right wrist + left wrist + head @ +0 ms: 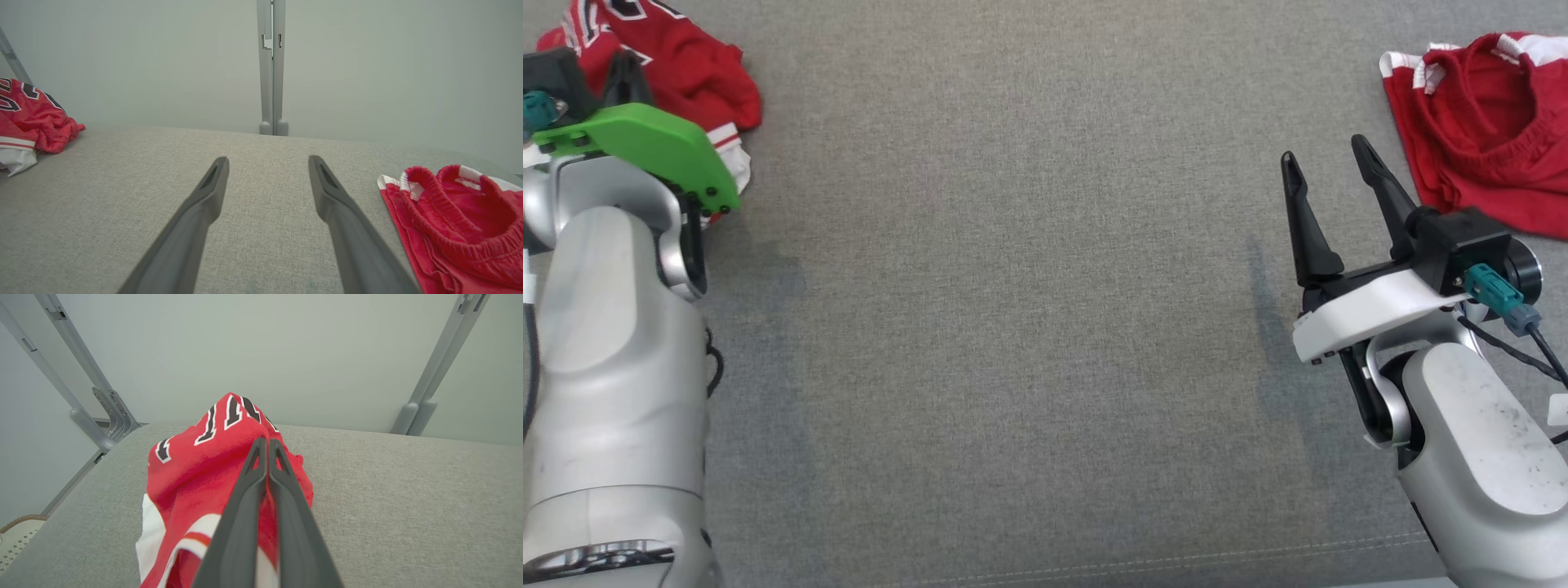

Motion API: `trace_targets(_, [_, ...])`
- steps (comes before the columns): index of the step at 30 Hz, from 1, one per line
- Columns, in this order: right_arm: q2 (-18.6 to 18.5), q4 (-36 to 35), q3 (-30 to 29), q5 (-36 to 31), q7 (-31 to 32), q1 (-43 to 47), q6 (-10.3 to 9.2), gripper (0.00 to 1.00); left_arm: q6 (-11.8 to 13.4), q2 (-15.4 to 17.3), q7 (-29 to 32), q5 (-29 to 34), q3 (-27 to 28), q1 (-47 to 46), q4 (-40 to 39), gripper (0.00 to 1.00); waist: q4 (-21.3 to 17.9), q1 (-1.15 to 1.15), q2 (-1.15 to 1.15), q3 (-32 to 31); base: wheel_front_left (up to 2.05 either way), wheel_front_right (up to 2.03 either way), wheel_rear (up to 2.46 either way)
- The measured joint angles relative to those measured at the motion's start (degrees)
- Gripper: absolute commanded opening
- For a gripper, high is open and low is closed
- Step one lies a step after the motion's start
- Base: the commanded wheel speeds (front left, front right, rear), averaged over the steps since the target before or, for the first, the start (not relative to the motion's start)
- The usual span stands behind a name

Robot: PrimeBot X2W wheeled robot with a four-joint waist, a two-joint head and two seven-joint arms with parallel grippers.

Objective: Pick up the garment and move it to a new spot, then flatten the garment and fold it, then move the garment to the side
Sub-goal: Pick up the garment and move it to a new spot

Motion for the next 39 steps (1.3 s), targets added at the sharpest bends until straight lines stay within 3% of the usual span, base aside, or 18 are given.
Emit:
trace_targets(5, [1.0, 1.9, 0.0, 0.5, -0.7, 0.5, 0.00, 1.00, -4.1, -3.3, -4.2, -2.0, -2.2, -0.2, -1.3, 0.00, 0.3, 0.00, 0.00, -3.0, 0.00, 0.00, 0.00])
trace_targets(13, [2.7, 4.5, 0.8, 1.5, -1.2, 2.7, 0.02, 1.00, -9.6, -3.6, -8.7, -5.2, -6.3, 0.9, -2.6, 0.00, 0.1, 0.00, 0.00, -8.8, 0.00, 0.00, 0.00])
trace_targets(18, [4.4, 5.2, 2.4, 1.6, -1.5, 4.1, 0.13, 1.00, -10.8, -3.1, -8.7, -8.0, -9.9, 4.4, -3.2, 0.00, -1.7, 0.00, 0.00, -11.9, 0.00, 0.00, 0.00])
trace_targets(21, [4.7, 5.4, 2.8, 2.0, -1.5, 5.0, 0.20, 1.00, -11.5, -2.8, -8.2, -14.9, -15.0, 6.0, -3.4, 0.00, -3.6, 0.00, 0.00, -13.0, 0.00, 0.00, 0.00])
trace_targets(26, [4.9, 5.3, 3.2, 2.1, -1.4, 5.9, 0.20, 1.00, -11.5, -2.8, -7.9, -21.2, -24.4, 7.9, -5.7, 0.00, -8.5, 0.00, 0.00, -14.1, 0.00, 0.00, 0.00])
trace_targets(29, [5.2, 5.0, 3.5, 2.1, -1.4, 5.9, 0.20, 1.00, -11.3, -2.8, -7.9, -21.5, -28.6, 7.9, -7.5, 0.00, -11.0, 0.00, 0.00, -14.1, 0.00, 0.00, 0.00])
trace_targets(33, [5.6, 4.7, 3.9, 2.0, -1.4, 5.8, 0.26, 1.00, -9.3, -2.8, -7.4, -23.5, -32.8, 7.8, -9.5, 0.00, -14.2, 0.00, 0.00, -13.6, 0.00, 0.00, 0.00])
trace_targets(39, [7.3, 4.8, 6.2, 2.0, -1.4, 4.7, 1.78, 1.00, -4.8, -2.7, -7.4, -24.3, -34.7, 7.2, -9.2, 0.00, -19.0, 0.00, 0.00, -12.0, 0.00, 0.00, 0.00])
